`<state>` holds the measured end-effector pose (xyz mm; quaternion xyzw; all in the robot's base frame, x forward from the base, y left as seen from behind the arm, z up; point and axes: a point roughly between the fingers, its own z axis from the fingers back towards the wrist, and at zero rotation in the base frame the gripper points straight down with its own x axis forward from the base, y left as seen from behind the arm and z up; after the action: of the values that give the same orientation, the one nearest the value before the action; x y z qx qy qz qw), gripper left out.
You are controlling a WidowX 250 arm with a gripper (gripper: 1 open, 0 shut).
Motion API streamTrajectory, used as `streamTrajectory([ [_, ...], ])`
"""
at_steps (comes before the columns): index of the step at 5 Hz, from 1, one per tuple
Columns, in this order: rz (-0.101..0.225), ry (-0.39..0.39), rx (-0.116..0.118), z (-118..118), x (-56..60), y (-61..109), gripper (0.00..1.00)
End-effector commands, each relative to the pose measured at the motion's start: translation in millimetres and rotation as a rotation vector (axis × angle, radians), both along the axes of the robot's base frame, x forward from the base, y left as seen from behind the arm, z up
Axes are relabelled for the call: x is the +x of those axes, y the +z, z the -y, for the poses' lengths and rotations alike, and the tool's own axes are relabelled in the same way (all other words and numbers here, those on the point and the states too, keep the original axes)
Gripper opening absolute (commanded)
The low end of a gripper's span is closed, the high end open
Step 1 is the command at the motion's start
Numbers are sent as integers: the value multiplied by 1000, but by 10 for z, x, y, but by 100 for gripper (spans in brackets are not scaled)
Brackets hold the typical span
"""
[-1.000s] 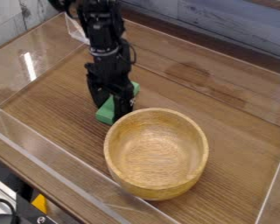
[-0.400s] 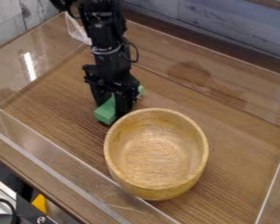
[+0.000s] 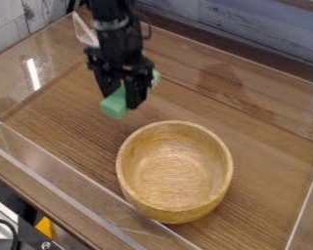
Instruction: Put the green block in the brown bowl
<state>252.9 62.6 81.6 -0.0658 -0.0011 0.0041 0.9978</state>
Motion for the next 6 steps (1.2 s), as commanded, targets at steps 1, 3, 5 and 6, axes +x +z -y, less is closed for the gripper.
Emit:
streamTrajectory([
  [1, 21, -46, -11, 211, -158, 240, 0],
  [3, -7, -101, -18, 422, -380, 272, 0],
  [5, -29, -216, -18, 613, -438, 141, 0],
  [6, -36, -266, -19, 700, -445, 75, 0],
])
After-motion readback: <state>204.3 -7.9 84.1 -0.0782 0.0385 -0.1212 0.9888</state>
